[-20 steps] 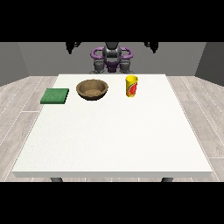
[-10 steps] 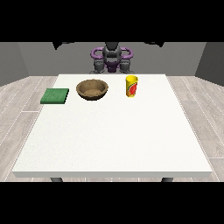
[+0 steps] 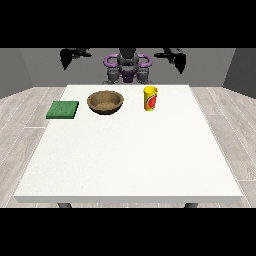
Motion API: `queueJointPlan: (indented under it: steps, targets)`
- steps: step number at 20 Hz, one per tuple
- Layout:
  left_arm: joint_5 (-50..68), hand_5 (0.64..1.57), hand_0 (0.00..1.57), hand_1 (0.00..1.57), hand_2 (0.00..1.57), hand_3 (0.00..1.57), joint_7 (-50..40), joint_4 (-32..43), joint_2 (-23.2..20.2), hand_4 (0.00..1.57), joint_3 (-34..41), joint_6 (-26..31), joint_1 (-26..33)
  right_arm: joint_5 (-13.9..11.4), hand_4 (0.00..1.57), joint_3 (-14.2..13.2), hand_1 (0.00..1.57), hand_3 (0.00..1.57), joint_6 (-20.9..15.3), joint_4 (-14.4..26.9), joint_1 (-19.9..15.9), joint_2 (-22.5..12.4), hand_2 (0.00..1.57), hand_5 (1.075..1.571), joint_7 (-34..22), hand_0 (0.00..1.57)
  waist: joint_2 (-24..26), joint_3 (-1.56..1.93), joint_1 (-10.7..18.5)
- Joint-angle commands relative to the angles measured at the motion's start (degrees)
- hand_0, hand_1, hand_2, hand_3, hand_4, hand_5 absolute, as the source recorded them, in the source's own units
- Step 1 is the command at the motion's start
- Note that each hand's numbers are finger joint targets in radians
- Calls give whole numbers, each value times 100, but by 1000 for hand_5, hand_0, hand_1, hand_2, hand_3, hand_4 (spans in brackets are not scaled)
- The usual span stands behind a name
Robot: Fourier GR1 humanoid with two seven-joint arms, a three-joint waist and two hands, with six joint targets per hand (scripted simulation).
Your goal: Pick the cup and pour the ball into the bowl, then pick the bowl and place it on the pad
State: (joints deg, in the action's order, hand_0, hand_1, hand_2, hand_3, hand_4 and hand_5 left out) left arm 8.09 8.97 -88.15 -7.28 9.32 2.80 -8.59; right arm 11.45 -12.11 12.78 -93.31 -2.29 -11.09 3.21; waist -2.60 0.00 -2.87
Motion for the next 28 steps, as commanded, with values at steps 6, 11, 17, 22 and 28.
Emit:
queueJointPlan:
  steps: [6, 11, 17, 22, 28]
  targets:
    - [-495, 1519, 0, 0, 0, 0, 1827, 1649, 477, 0, 1, -424, -615, -202, 0, -17, 0, 0, 41, 333, -570, -69, 0, 1571, 533, 0, -893, -2, -262]
    - [-666, 1528, 0, 0, 0, 0, 2831, 2570, 716, 0, -6, -963, -869, -156, 0, -13, 0, 0, 373, 471, -546, -139, 0, 1570, 950, 0, -1208, -3, -524]
    - [-802, 1518, 0, 0, 0, 0, 3302, 3527, 647, 0, -31, -704, -796, -144, 0, -271, 0, 0, 684, 1180, -137, -254, 0, 1570, 1460, 0, -811, 0, -356]
    - [-565, 1520, 0, 0, 0, 0, 3894, 4658, 391, 0, 507, -942, -1889, 70, 0, -251, 0, 0, 612, 915, -788, -335, 0, 1571, 1023, 0, -1285, -4, -589]
    - [-399, 1526, 0, 0, 0, 0, 4264, 5337, 145, 0, 713, -735, -2343, -171, 0, -141, 0, 0, 416, 857, -917, -206, 0, 1571, 1247, 0, -1657, -5, -606]
